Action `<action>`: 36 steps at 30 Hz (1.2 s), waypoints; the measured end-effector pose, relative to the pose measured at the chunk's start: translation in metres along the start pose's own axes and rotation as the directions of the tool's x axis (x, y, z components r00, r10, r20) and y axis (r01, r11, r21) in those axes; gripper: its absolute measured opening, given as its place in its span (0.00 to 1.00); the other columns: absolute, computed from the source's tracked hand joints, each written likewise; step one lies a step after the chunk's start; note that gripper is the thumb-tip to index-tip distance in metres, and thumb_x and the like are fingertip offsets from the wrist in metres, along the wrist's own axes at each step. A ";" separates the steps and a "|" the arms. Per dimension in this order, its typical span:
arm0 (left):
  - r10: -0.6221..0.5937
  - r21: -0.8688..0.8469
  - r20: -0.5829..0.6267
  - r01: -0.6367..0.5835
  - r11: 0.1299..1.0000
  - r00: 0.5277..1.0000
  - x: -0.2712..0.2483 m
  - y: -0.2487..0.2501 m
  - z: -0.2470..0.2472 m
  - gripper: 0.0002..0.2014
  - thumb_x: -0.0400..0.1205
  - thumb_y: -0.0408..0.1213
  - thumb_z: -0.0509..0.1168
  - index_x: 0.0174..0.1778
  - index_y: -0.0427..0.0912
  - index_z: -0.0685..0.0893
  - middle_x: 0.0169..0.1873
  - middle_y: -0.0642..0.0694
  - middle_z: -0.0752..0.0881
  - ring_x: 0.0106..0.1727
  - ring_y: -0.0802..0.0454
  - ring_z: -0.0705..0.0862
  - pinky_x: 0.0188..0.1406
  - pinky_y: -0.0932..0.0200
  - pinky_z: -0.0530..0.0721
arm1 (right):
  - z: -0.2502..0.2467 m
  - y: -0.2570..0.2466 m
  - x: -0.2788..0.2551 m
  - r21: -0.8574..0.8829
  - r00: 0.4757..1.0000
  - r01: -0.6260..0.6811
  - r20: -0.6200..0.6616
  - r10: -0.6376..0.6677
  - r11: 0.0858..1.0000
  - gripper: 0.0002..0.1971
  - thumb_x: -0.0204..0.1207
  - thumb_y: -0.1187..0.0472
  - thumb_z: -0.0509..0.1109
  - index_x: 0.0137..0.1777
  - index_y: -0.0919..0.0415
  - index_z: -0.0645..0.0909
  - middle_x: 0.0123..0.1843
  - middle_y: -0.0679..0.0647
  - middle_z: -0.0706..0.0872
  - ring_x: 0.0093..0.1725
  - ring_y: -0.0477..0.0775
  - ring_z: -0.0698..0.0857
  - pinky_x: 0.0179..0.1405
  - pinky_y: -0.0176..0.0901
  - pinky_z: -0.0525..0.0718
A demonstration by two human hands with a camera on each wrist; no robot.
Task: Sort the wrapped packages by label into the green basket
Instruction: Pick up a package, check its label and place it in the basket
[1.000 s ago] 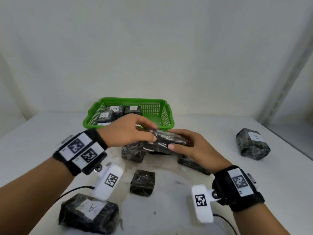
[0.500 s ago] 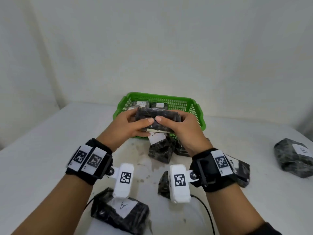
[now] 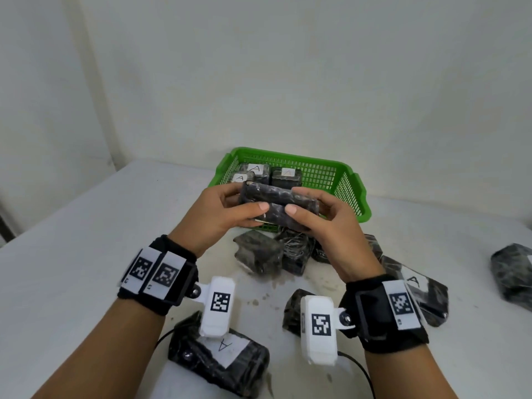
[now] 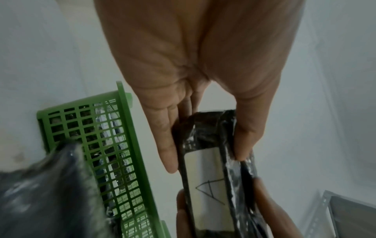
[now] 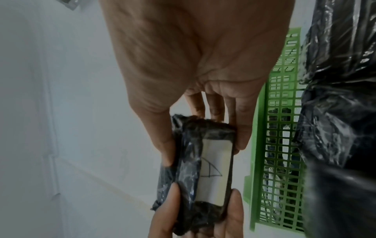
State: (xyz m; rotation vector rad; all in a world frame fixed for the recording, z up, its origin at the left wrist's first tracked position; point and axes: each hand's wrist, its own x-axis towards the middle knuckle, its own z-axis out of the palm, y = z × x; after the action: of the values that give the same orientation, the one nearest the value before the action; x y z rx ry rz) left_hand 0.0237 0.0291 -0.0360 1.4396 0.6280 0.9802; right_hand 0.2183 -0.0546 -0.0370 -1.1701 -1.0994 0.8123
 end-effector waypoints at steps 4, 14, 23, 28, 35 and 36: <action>0.000 0.035 0.071 -0.003 0.999 0.997 -0.006 0.000 0.004 0.23 0.73 0.36 0.75 0.65 0.36 0.86 0.57 0.39 0.92 0.59 0.44 0.91 0.58 0.49 0.91 | 0.004 -0.003 -0.005 -0.054 0.997 0.060 -0.034 -0.062 0.997 0.16 0.70 0.58 0.86 0.57 0.58 0.93 0.55 0.54 0.96 0.59 0.55 0.94 0.67 0.60 0.90; 0.024 -0.005 0.012 -0.024 1.000 1.000 -0.008 0.003 -0.002 0.23 0.70 0.35 0.76 0.61 0.35 0.87 0.56 0.37 0.92 0.59 0.41 0.91 0.59 0.47 0.90 | -0.005 -0.002 -0.007 -0.027 0.998 0.060 0.016 -0.060 0.998 0.19 0.74 0.67 0.82 0.65 0.57 0.89 0.60 0.52 0.95 0.63 0.50 0.92 0.64 0.52 0.91; 0.137 0.199 0.041 -0.143 0.970 0.990 -0.009 0.004 -0.007 0.32 0.68 0.21 0.80 0.68 0.43 0.82 0.63 0.45 0.90 0.66 0.51 0.87 0.69 0.49 0.84 | -0.006 0.001 -0.002 0.213 0.973 -0.209 0.142 0.182 0.954 0.31 0.71 0.48 0.80 0.70 0.65 0.84 0.65 0.65 0.92 0.61 0.59 0.92 0.63 0.49 0.91; 0.064 0.169 0.170 -0.093 0.981 0.983 -0.014 0.005 -0.005 0.42 0.65 0.27 0.85 0.74 0.50 0.78 0.68 0.52 0.85 0.68 0.53 0.86 0.66 0.51 0.86 | -0.006 0.002 -0.004 0.218 0.984 -0.172 0.079 0.158 0.961 0.08 0.77 0.65 0.77 0.55 0.63 0.86 0.54 0.63 0.95 0.49 0.54 0.95 0.48 0.44 0.94; 0.039 0.242 0.072 -0.055 0.969 0.997 -0.014 0.005 -0.001 0.23 0.77 0.33 0.76 0.69 0.48 0.85 0.57 0.48 0.93 0.59 0.50 0.91 0.59 0.54 0.90 | -0.001 0.002 -0.008 0.068 0.994 -0.110 0.022 0.109 0.992 0.21 0.71 0.64 0.84 0.64 0.61 0.87 0.56 0.57 0.96 0.55 0.59 0.95 0.60 0.57 0.92; 0.037 0.239 0.091 -0.058 0.969 0.995 -0.014 0.004 -0.001 0.22 0.77 0.32 0.76 0.68 0.48 0.85 0.56 0.48 0.93 0.58 0.50 0.92 0.58 0.55 0.90 | 0.001 0.002 -0.009 0.047 0.996 -0.092 0.004 0.092 0.995 0.21 0.70 0.64 0.85 0.63 0.61 0.88 0.55 0.57 0.96 0.55 0.59 0.96 0.58 0.55 0.93</action>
State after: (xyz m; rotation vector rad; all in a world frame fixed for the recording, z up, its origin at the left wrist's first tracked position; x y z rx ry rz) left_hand 0.0155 0.0172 -0.0354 1.7097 0.6697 0.8960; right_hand 0.2150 -0.0620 -0.0413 -1.1877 -1.0283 0.9056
